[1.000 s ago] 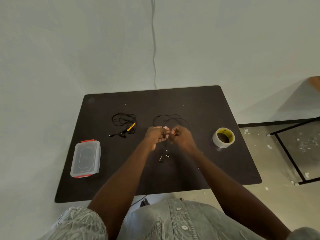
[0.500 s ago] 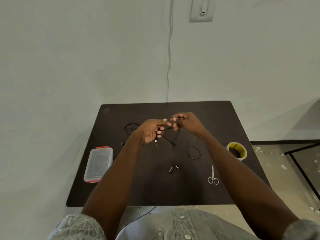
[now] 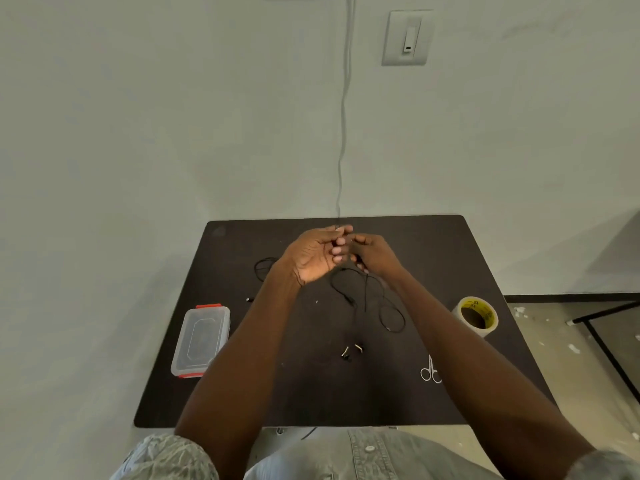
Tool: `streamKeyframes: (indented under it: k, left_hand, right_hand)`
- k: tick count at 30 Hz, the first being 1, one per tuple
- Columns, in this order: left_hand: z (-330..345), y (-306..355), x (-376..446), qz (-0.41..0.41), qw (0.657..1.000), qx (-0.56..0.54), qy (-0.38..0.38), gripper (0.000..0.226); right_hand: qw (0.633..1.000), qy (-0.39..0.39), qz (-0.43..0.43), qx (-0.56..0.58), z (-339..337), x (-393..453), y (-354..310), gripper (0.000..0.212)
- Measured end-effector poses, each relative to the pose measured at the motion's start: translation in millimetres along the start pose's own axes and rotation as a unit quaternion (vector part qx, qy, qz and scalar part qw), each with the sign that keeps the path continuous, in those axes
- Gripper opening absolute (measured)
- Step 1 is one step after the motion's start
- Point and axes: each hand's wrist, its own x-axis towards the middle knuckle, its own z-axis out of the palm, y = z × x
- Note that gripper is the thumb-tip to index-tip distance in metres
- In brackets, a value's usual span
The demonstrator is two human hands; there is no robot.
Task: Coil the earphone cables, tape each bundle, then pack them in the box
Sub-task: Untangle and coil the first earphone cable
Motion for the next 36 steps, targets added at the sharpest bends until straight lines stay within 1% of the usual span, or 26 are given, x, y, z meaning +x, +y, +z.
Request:
streamKeyframes:
  k: [2,4,6,8,11,13,17,22,24,27,29,31,33,34,36]
  left_hand:
    - [4.9,2.0,1.8,0.06,0.998,-0.029,0.014,0.02]
    - [6.4,3.1,4.5,0.11,0.993,-0.024,0.034,0.023]
    - [3.8,3.1,6.9,0.147,0.988,-0.013,0.051,0.028]
    - [-2.2,1.0,9.0,0.165,0.984,-0.001,0.061,0.038]
    - [-9.2,-0.6,9.4,0.167,0.981,0.035,0.09,0.057]
    - [-12.4,-0.9,9.1,0.168,0.977,0.073,0.108,0.058]
    - [-11.8,-3.3,7.6,0.161,0.968,0.159,0.112,0.041]
    - [-2.1,-6.8,1.8,0.126,0.953,0.264,0.076,0.04]
    - [1.3,-7.8,1.0,0.108,0.952,0.278,0.064,0.044]
    - [2.1,-8.2,-0.5,0.075,0.952,0.29,0.063,0.048]
    - [2.0,-8.3,-2.0,0.052,0.958,0.28,0.037,0.041]
    - [2.7,-7.0,-3.3,0.016,0.967,0.253,0.001,0.034]
    - [4.8,-5.6,-4.9,0.002,0.978,0.208,-0.035,0.036]
    - [6.2,-4.4,-5.0,0.013,0.984,0.172,-0.055,0.036]
    - [9.2,-0.3,-5.0,0.067,0.991,0.082,-0.083,0.033]
  right_hand:
    - [0.999,-0.034,0.007,-0.021,2.7,-7.8,3.8,0.021]
    - [0.996,-0.082,0.013,-0.031,4.6,-15.6,7.9,0.021]
    - [0.993,-0.113,0.022,-0.028,3.4,-23.4,8.5,0.024]
    - [0.99,-0.133,0.033,-0.021,-1.9,-30.3,5.1,0.025]
    - [0.985,-0.167,0.031,-0.003,-13.9,-36.8,-6.1,0.024]
    - [0.984,-0.175,0.015,0.007,-21.6,-37.7,-15.4,0.027]
    - [0.985,-0.169,-0.005,0.021,-30.5,-35.5,-32.2,0.028]
    - [0.988,-0.151,-0.028,-0.008,-34.0,-28.9,-49.3,0.025]
    - [0.991,-0.128,-0.036,-0.026,-35.9,-25.2,-56.6,0.023]
    - [0.996,-0.053,-0.061,-0.042,-40.5,-17.7,-65.7,0.018]
    - [0.996,-0.018,-0.076,-0.043,-45.1,-10.9,-68.7,0.02]
    - [0.996,-0.005,-0.08,-0.047,-47.2,-5.6,-66.4,0.022]
    - [0.997,0.004,-0.071,-0.037,-45.1,-1.4,-55.4,0.024]
    - [0.998,0.006,-0.062,-0.031,-42.0,0.1,-46.2,0.022]
    - [0.999,-0.003,-0.042,-0.024,-32.7,-0.6,-24.0,0.015]
